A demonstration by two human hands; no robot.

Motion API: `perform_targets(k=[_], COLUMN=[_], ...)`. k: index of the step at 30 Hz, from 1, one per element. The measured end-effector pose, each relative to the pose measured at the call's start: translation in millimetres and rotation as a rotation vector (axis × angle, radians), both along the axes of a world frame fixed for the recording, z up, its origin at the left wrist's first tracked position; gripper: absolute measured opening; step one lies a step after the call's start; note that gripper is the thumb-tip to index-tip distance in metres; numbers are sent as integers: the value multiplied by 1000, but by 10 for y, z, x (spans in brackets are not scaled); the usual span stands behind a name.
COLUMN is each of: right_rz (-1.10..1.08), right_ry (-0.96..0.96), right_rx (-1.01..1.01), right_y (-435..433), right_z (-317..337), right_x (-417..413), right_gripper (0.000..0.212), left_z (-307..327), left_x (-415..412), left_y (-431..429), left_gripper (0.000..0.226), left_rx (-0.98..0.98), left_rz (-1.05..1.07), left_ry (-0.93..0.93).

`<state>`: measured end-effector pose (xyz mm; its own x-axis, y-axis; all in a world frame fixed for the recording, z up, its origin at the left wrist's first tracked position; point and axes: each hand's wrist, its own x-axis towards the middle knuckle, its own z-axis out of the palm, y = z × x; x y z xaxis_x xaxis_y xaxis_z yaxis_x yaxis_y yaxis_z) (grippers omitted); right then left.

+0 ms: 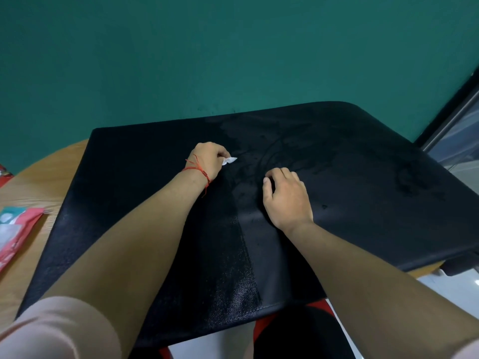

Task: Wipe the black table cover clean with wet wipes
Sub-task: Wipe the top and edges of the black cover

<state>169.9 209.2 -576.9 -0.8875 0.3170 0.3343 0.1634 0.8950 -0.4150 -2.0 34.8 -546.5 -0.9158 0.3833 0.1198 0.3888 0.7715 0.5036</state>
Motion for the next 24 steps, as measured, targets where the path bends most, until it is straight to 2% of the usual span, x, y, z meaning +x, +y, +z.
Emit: perform_targets(k=[10,24], right_rz=[12,23], right_ry=[49,35], right_rx=[-178,-181], right_y=[-6,-8], right_z=[27,41], right_x=[23,35], right_gripper=[33,33], left_z=[-44,-223], left_x=[1243,2961], left_y=[-126,-421], left_gripper=[21,27], left_rx=[-41,184], left_rz=[-190,-368], left_ry=[11,181])
